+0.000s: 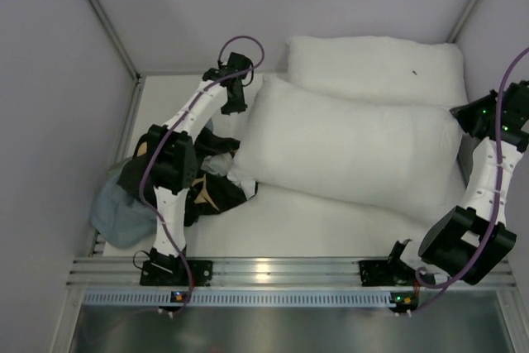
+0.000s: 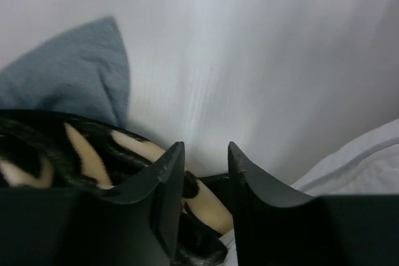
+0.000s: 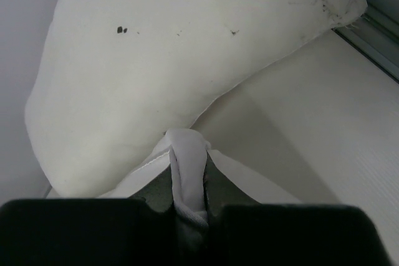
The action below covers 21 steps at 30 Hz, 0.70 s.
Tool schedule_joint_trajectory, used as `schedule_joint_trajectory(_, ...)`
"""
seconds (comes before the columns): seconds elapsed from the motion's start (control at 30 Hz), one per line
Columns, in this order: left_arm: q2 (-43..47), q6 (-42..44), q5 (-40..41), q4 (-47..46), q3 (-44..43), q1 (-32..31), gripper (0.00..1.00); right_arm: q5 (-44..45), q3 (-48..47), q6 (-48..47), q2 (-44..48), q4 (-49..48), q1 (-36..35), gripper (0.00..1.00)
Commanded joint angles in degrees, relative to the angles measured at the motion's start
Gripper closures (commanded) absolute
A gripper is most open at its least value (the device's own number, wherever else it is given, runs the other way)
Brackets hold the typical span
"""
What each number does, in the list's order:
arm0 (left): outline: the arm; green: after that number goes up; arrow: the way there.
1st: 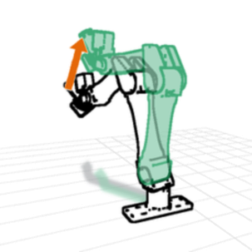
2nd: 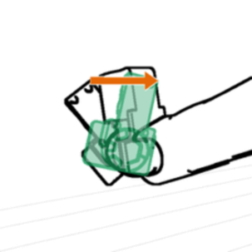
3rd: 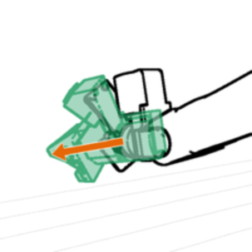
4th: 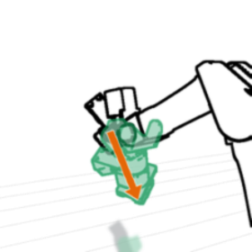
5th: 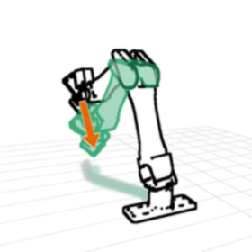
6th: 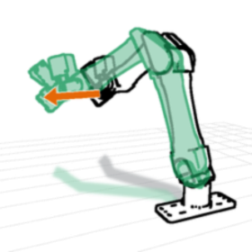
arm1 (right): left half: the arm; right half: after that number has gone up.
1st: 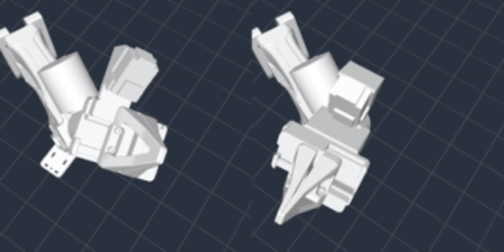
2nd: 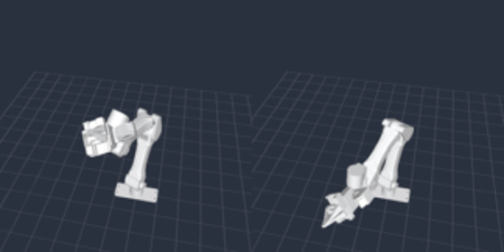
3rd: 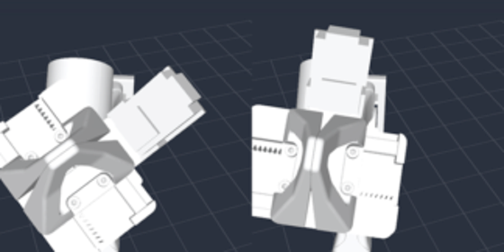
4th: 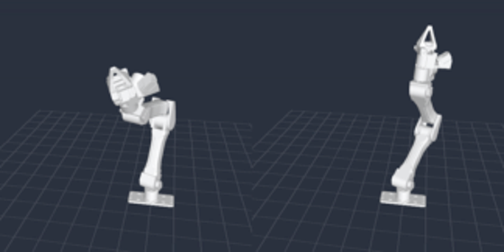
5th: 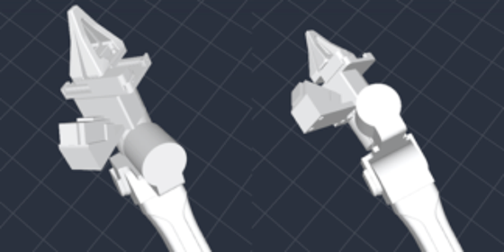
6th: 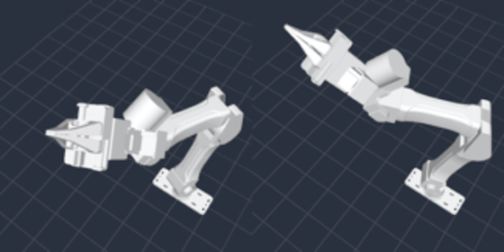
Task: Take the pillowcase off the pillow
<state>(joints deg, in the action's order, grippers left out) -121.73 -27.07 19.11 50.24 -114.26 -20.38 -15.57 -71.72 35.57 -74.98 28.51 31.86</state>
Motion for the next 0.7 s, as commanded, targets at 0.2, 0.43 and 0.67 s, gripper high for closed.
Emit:
schedule_joint_trajectory(0.2, 1.4, 7.9, -11.1, 3.4, -6.0, -12.0, 1.0, 0.5, -1.8, 0.0, 1.0, -4.4, -0.7, 1.0)
schedule_joint_trajectory(0.43, 13.0, 6.3, -17.0, 3.4, -4.6, -16.6, 1.0, 2.0, -1.0, 0.5, -0.4, -5.4, -1.0, 1.0)
schedule_joint_trajectory(0.67, 17.1, 3.7, -19.5, 1.6, 4.7, -25.0, 1.0, 7.1, -2.9, -0.9, -0.6, -3.0, -1.2, 1.0)
